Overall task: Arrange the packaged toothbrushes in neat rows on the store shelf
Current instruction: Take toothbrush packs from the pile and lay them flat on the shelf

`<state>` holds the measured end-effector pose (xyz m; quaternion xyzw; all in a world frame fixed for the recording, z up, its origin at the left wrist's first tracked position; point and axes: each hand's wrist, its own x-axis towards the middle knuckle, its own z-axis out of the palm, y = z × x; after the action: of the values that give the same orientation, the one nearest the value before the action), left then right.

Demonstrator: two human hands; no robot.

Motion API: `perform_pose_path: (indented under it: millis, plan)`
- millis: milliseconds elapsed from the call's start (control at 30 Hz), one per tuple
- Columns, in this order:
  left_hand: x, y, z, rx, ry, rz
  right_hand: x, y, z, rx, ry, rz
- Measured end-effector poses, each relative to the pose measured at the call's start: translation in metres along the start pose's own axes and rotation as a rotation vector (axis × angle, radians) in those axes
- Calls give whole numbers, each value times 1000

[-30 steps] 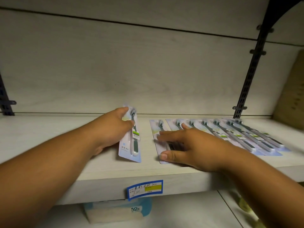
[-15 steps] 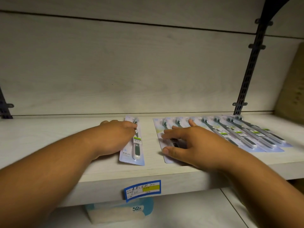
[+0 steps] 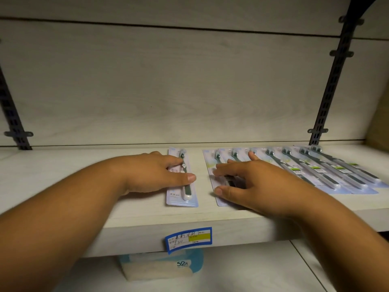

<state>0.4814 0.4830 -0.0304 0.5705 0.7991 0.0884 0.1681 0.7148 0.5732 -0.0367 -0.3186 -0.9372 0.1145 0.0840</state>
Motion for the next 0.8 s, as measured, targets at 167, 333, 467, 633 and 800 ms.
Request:
perform_pose_path:
  millis: [167, 333, 467, 633, 800]
  plan:
    - [5, 14, 6, 169, 20, -20, -1, -1, 0, -3, 1, 4]
    - [8, 12, 9, 130, 24, 11, -3, -6, -4, -25, -6, 8]
    - [12, 14, 11, 119, 15, 57, -5, -7, -5, -28, -16, 2]
    - [11, 19, 15, 154, 46, 84, -5, -5, -3, 12, -1, -30]
    - [9, 13, 12, 68, 102, 114, -2, 5, 0, 48, 78, -128]
